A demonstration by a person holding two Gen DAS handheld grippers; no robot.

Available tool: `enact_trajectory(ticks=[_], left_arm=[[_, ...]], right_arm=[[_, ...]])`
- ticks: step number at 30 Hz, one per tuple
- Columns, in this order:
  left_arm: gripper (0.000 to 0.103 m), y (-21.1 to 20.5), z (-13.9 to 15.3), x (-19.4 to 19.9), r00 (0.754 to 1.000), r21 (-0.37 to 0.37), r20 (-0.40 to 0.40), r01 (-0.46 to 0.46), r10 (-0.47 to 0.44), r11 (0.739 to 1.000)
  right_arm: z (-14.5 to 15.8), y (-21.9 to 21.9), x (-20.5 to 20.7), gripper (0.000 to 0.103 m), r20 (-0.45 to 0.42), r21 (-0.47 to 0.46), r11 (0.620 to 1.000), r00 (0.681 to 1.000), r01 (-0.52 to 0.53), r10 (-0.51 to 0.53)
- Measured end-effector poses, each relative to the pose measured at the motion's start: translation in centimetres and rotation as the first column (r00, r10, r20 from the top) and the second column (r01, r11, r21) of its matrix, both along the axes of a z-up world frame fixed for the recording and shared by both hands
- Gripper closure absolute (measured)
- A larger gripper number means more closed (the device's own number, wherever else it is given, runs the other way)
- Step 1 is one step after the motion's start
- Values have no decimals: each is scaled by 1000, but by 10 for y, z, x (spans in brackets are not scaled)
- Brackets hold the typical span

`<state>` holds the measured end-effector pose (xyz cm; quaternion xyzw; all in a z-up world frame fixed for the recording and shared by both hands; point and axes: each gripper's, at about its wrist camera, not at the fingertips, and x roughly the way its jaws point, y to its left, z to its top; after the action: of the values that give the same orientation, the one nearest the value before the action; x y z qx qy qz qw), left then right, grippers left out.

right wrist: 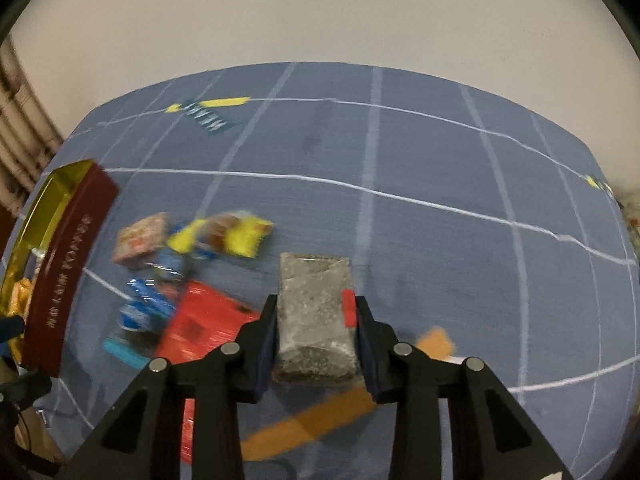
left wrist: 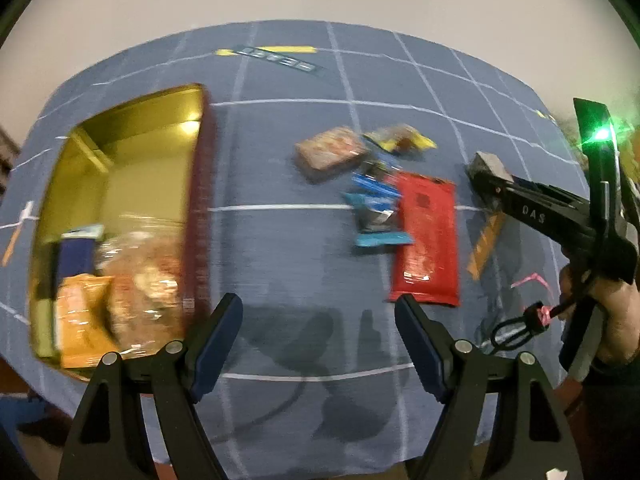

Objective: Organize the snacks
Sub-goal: 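Move the left gripper to the red packet and grasp it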

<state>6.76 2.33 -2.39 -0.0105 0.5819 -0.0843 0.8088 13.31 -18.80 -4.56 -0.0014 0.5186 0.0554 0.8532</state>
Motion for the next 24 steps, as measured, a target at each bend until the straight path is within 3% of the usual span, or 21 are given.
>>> enact_trajectory(ticks=[10,15,24], left_arm=[[28,-58,-24,12,989,-48,-65,132,-135,990],[31,-72,-35,20,986,-66,-90,138,-144,988],[35,-93,-43,42,990,-10,-65,122,-122,993]], right_arm=[[-6,-61,-25,67,83,-9,992,989,125,-124],[-9,-70,-31,67,118,-5,991,984,136,-134],[-9,-82,-36,67,149,14,990,979,142,-143]])
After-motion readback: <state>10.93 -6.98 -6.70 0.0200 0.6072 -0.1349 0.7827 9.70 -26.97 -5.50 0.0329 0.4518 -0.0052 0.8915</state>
